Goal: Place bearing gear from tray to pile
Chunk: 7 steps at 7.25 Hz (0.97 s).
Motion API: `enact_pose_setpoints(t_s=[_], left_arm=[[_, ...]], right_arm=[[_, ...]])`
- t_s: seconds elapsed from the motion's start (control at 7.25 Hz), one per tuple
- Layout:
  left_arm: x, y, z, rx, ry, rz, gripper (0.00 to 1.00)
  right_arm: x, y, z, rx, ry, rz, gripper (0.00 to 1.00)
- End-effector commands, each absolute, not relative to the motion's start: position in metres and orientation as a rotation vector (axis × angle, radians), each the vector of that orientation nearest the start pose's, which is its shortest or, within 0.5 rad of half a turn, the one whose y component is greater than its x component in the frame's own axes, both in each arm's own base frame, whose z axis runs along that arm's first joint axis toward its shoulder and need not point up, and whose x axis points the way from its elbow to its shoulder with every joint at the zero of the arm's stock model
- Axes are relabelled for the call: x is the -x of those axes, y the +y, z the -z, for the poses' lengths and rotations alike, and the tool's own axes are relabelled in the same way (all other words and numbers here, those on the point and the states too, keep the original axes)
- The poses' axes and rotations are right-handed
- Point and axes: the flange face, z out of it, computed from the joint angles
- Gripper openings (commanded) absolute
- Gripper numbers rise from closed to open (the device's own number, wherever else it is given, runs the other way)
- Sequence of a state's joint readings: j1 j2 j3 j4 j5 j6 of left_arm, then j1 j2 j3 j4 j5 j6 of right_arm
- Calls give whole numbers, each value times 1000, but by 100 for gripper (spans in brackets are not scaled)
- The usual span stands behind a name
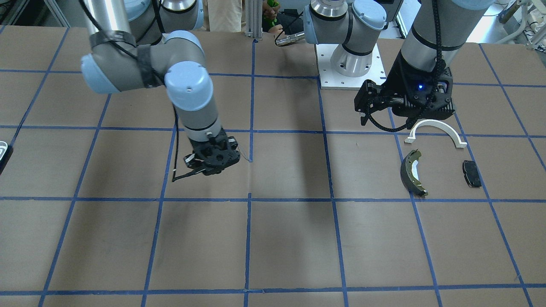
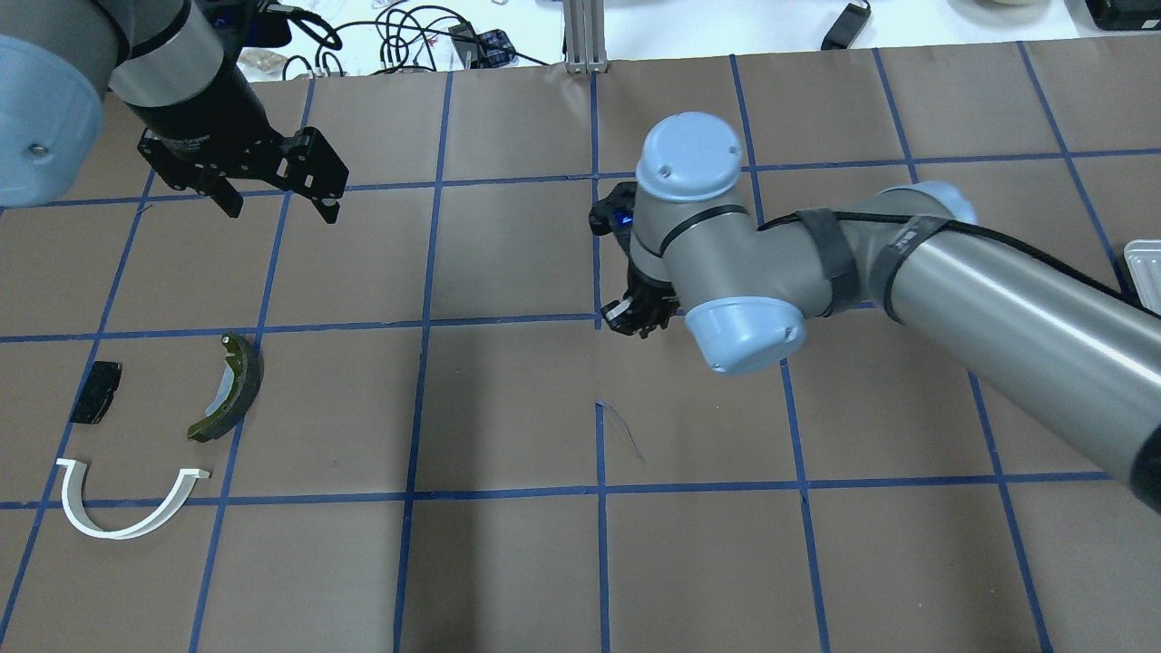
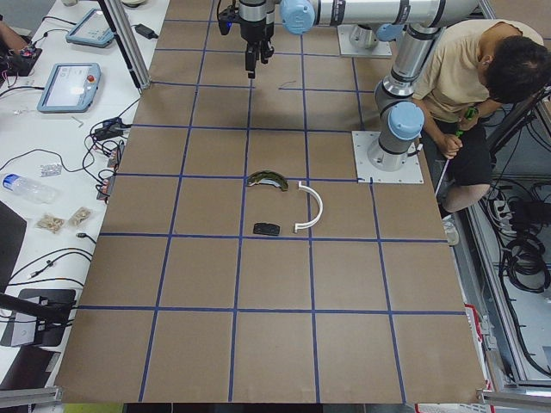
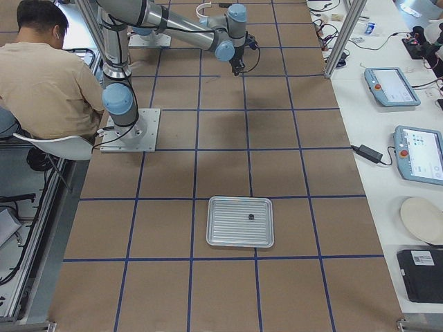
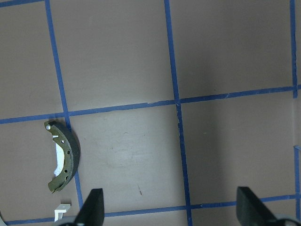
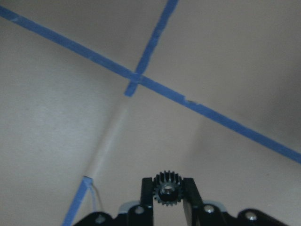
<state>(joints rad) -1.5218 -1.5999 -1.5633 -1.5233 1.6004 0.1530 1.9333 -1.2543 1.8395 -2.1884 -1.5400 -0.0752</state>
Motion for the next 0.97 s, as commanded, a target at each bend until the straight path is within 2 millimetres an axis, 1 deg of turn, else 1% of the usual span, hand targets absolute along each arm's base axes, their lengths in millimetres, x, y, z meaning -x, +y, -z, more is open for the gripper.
enact_pose_setpoints(t_s=[0.0, 0.14, 0.28, 0.41, 0.55, 0.69, 0.83], left_arm=[[105, -512, -475, -166, 3106, 24, 100], [105, -511, -475, -159, 3106, 26, 100], [106, -516, -472, -157, 3105, 50, 100], [105, -518, -470, -154, 3100, 52, 100], [104, -519, -467, -151, 3092, 36, 100], [104, -521, -463, -163, 3094, 27, 100], [104, -523, -459, -154, 3095, 15, 100]], right_arm=[[-408, -450, -230, 512, 3059, -2, 0], [-431, -444, -207, 471, 3076, -45, 0], [-432, -449, -193, 471, 3084, -70, 7], [-428, -454, -193, 425, 3097, -62, 80], [-409, -476, -208, 334, 3084, 11, 93], [-366, -509, -234, 223, 3077, 57, 100], [-317, -533, -256, 201, 3080, 79, 100]])
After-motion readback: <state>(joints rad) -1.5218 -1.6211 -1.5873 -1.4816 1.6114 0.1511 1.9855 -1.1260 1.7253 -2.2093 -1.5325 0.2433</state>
